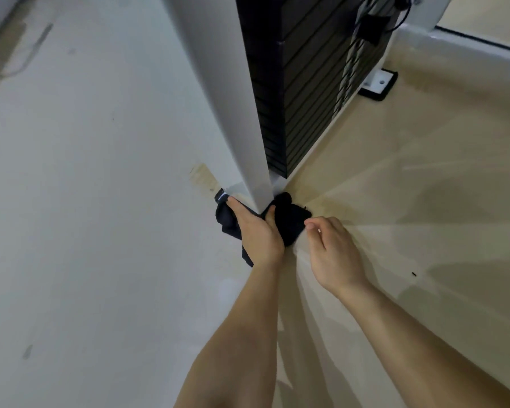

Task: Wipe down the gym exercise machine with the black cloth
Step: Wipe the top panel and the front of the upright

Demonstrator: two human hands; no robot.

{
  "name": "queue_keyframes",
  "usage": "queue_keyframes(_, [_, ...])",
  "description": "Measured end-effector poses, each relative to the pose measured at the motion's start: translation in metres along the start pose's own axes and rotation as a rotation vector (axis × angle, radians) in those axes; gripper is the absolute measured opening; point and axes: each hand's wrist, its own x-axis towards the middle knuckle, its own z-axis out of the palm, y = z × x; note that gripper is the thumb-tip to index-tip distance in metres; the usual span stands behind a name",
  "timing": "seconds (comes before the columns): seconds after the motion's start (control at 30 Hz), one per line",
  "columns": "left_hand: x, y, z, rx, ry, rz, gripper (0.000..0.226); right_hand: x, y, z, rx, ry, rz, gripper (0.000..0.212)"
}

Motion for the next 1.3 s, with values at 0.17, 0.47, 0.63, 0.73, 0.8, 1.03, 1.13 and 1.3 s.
queue_keyframes(0.17, [-0.015, 0.059, -0.020, -0.079, 0.073, 0.119, 0.090, -0.016, -0.028, -0.027, 0.003, -0.044, -0.011, 0.032])
queue_keyframes(0.47, [-0.061, 0.180, -0.128, 0.084, 0.085, 0.313, 0.058, -0.039, -0.137, -0.098, 0.262, -0.004, 0.018, 0.027])
queue_keyframes(0.63, [-0.091, 0.201, -0.191, 0.061, -0.121, 0.352, 0.015, -0.078, -0.183, -0.124, 0.308, -0.133, -0.036, 0.040])
queue_keyframes(0.73, [-0.105, 0.225, -0.221, 0.015, -0.214, 0.384, 0.016, -0.105, -0.205, -0.139, 0.402, -0.207, -0.051, 0.046])
queue_keyframes(0.8, [-0.112, 0.247, -0.242, 0.003, -0.250, 0.366, 0.015, -0.120, -0.219, -0.150, 0.408, -0.218, -0.033, 0.050])
queue_keyframes(1.03, [-0.195, 0.344, -0.345, 0.012, -0.425, 0.220, 0.015, -0.199, -0.317, -0.228, 0.320, -0.211, 0.034, 0.059])
queue_keyframes(1.13, [-0.234, 0.392, -0.392, -0.005, -0.469, 0.172, 0.014, -0.235, -0.369, -0.267, 0.186, -0.178, -0.056, 0.046])
queue_keyframes(1.3, [-0.286, 0.466, -0.462, 0.044, -0.502, 0.228, 0.013, -0.295, -0.445, -0.343, 0.066, -0.126, -0.079, 0.019])
